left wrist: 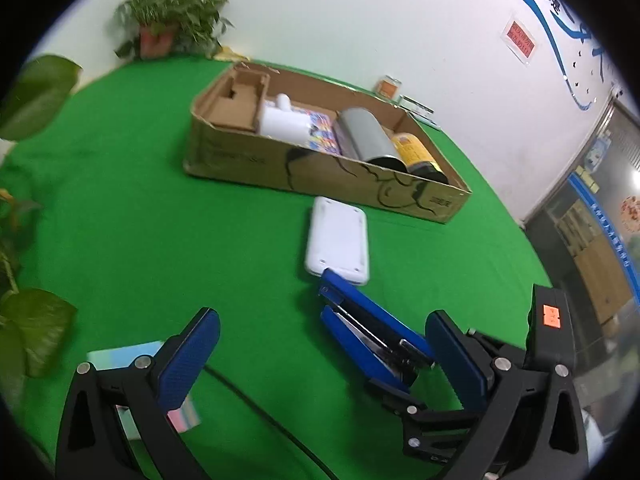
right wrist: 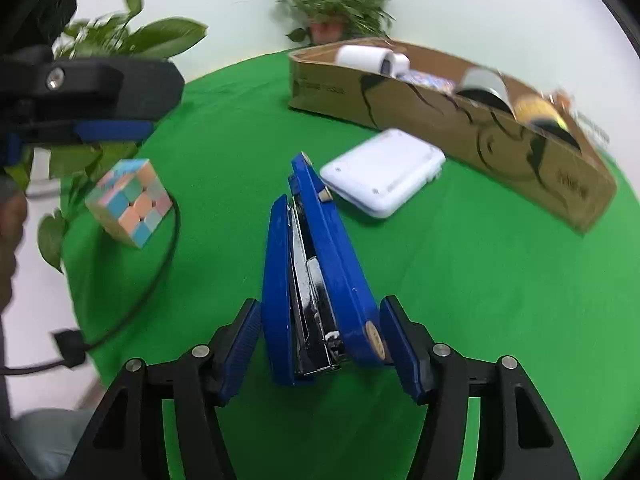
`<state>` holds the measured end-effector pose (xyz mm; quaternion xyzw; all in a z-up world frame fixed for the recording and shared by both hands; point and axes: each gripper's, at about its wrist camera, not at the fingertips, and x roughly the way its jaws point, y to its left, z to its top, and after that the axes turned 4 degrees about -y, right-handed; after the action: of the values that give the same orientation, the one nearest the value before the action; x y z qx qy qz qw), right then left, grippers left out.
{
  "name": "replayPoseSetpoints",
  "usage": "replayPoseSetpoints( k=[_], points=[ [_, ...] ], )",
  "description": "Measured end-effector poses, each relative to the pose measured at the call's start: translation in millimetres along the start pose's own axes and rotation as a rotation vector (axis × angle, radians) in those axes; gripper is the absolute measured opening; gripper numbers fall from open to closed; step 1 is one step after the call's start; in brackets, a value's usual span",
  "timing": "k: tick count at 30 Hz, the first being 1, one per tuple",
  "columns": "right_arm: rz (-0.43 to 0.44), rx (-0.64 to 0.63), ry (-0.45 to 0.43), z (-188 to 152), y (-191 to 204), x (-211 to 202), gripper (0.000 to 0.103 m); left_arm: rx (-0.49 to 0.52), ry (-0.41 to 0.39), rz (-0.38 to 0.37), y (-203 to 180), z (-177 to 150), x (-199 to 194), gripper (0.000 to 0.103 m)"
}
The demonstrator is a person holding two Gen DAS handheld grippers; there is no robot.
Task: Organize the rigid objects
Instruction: 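Move both grippers to the blue stapler, then grasp the blue stapler with both grippers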
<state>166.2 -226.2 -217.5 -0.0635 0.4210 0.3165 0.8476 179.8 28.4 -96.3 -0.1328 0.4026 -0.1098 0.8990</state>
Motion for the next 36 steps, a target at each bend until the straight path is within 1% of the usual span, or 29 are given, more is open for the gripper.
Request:
replayPoseSetpoints(
  k=[1,3,4,5,6,7,9,10,11,12,13,14,15,16,17,18,19,20,22,23,24,25,26,28,29,31,33,34,36],
  points=[
    [0.062,0.093,0.009,-2.3,-12.0,-5.4,0.050,-0.003,0.008,-0.016,-2.1,-0.5,3.1,0.102],
    [0.124,0.261,0.002,-6.7,-35.4,-15.3,0.049,0.010,0.024,-0.044,-7.5,-1.3,8.8,0.102],
    [0.158,0.370,-0.011,-12.9,-53.8,-20.2,0.049,0.018,0.027,-0.058,-10.7,-0.6,12.1,0.102],
    [0.179,0.435,-0.021,-16.2,-65.0,-22.2,0.049,0.024,0.031,-0.069,-13.8,-0.6,15.2,0.102],
    [0.228,0.555,-0.045,-23.4,-85.7,-25.5,0.049,0.027,0.039,-0.080,-17.2,-0.4,19.1,0.102],
    [0.265,0.641,-0.064,-29.3,-102.1,-26.4,0.049,0.032,0.050,-0.094,-20.6,0.1,24.0,0.102],
    [0.311,0.768,-0.096,-40.4,-127.1,-29.1,0.050,0.039,0.071,-0.115,-27.2,0.7,33.2,0.102],
    [0.316,0.825,-0.115,-47.0,-141.3,-32.6,0.052,0.040,0.077,-0.121,-28.8,1.1,36.4,0.102],
    [0.280,0.847,-0.133,-50.3,-149.6,-39.1,0.067,0.045,0.086,-0.133,-32.4,1.1,40.1,0.102],
    [0.185,0.842,-0.144,-50.9,-155.7,-48.2,0.081,0.050,0.091,-0.140,-35.1,1.3,43.1,0.102],
    [0.048,0.790,-0.153,-48.5,-156.7,-60.2,0.086,0.054,0.095,-0.144,-37.0,1.3,45.8,0.102],
    [-0.040,0.729,-0.163,-44.3,-153.2,-67.9,0.091,0.058,0.099,-0.149,-39.1,1.6,49.2,0.102],
    [-0.115,0.656,-0.178,-39.7,-147.1,-75.7,0.096,0.064,0.106,-0.152,-41.7,1.5,53.5,0.102],
    [-0.172,0.573,-0.195,-34.2,-137.4,-81.7,0.098,0.066,0.108,-0.153,-43.0,1.8,56.6,0.102],
    [-0.198,0.510,-0.204,-30.4,-128.8,-84.9,0.103,0.066,0.111,-0.156,-43.9,2.0,59.8,0.102],
    [-0.216,0.436,-0.202,-26.3,-118.1,-82.8,0.102,0.059,0.121,-0.163,-45.1,2.2,65.1,0.102],
    [-0.234,0.342,-0.171,-22.2,-104.0,-72.7,0.102,0.052,0.130,-0.171,-45.8,1.9,68.6,0.102],
    [-0.249,0.292,-0.145,-18.7,-95.2,-63.2,0.102,0.046,0.139,-0.181,-46.8,2.1,72.5,0.102],
    [-0.303,0.235,-0.102,-16.2,-84.2,-45.8,0.102,0.036,0.154,-0.195,-48.0,1.8,77.7,0.102],
    [-0.320,0.213,-0.074,-15.9,-80.2,-37.2,0.099,0.034,0.159,-0.194,-47.8,1.5,78.9,0.102],
    [-0.326,0.201,-0.049,-16.0,-78.9,-29.5,0.088,0.035,0.163,-0.192,-48.1,1.1,79.9,0.102],
    [-0.330,0.197,-0.007,-16.1,-78.4,-18.7,0.080,0.037,0.165,-0.191,-48.2,0.7,80.2,0.102],
    [-0.355,0.198,0.015,-17.9,-78.2,-11.6,0.071,0.039,0.166,-0.193,-48.4,0.7,80.6,0.102],
    [-0.381,0.230,-0.006,-19.6,-82.3,-10.4,0.065,0.042,0.168,-0.198,-48.7,0.2,80.5,0.102],
    [-0.382,0.238,-0.011,-17.4,-82.5,-8.9,0.056,0.042,0.170,-0.203,-48.4,-0.3,80.4,0.102],
    [-0.377,0.256,-0.012,-17.3,-82.8,-8.4,0.057,0.031,0.182,-0.219,-48.0,-0.6,83.5,0.102],
    [-0.368,0.274,-0.016,-19.4,-78.2,-10.2,0.057,0.013,0.215,-0.249,-47.5,-1.3,89.9,0.102],
    [-0.348,0.282,-0.019,-19.1,-75.1,-14.3,0.057,0.008,0.228,-0.259,-47.5,-1.6,93.3,0.102],
    [-0.286,0.302,-0.020,-17.7,-65.2,-15.6,0.057,-0.014,0.250,-0.255,-44.0,-2.9,100.2,0.102]
  ],
)
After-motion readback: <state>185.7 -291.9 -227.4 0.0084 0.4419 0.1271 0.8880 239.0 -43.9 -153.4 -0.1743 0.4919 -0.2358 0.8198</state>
